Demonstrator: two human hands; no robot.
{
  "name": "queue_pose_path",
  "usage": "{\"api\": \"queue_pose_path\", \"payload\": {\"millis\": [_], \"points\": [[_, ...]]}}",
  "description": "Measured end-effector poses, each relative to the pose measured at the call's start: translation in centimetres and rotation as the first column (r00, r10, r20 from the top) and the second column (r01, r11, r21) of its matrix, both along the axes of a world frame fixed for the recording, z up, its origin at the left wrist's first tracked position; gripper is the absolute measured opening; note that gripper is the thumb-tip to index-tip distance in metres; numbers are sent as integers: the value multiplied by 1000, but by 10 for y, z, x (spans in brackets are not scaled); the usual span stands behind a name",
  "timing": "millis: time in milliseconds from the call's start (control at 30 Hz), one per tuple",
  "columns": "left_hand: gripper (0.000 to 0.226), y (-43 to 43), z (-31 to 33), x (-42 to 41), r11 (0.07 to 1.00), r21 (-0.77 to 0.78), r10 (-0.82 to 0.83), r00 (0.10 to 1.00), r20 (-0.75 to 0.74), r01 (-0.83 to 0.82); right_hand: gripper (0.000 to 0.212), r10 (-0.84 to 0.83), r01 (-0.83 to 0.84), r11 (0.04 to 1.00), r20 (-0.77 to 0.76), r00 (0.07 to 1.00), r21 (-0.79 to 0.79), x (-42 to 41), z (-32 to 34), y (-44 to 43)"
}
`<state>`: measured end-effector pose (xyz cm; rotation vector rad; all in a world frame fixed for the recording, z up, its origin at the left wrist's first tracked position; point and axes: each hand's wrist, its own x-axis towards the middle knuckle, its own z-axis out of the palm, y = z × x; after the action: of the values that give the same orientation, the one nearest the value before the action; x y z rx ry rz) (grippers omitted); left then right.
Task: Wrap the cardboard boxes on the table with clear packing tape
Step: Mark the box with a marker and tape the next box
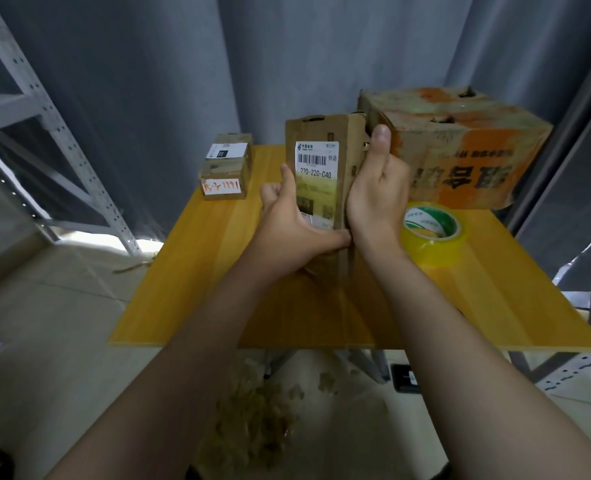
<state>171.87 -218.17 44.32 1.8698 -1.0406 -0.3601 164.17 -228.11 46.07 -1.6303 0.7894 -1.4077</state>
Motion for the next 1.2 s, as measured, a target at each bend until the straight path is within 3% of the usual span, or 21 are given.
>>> {"api": "queue_pose_path", "payload": {"millis": [167, 267, 367, 467, 567, 667, 800, 1000, 1100, 1200], "points": [[139, 2, -5, 9, 996, -47, -81, 989, -127, 76, 66, 14, -16, 1000, 102, 995, 22, 3, 1, -2], [115, 8, -4, 11, 981, -160, -149, 953, -266, 109, 56, 120, -129, 986, 97, 988, 103, 7, 5, -2], [87, 10, -3, 8, 957, -255, -236, 888, -393, 141, 33, 240, -237, 963, -11, 971, 130, 12, 1, -2], [60, 10, -3, 9, 958, -276, -186, 909, -374, 83, 4, 263, -257, 962, -59, 963, 90, 14, -6, -4], [42, 9, -4, 14, 959, -283, -77, 937, -342, -24, 16, 266, -259, 955, -33, 963, 142, 12, -5, -5], [47, 7, -6, 13, 961, -278, -104, 939, -327, 10, 36, 207, -194, 964, -57, 977, 182, 11, 4, -1], [53, 7, -1, 0, 952, -251, -233, 946, -226, 174, 60, 243, -180, 958, -296, 924, 225, 10, 12, 11], [70, 10, 2, -18, 922, -234, -351, 923, -160, 310, 48, -37, 48, 998, -284, 958, 32, 10, 5, 11], [69, 12, 1, -18, 911, -295, -359, 906, -225, 288, 51, -207, 182, 976, -255, 945, -117, 8, -9, 0], [64, 13, -2, -13, 908, -320, -371, 877, -307, 272, 49, -164, 141, 984, -231, 959, -112, 0, -14, -9]]}}
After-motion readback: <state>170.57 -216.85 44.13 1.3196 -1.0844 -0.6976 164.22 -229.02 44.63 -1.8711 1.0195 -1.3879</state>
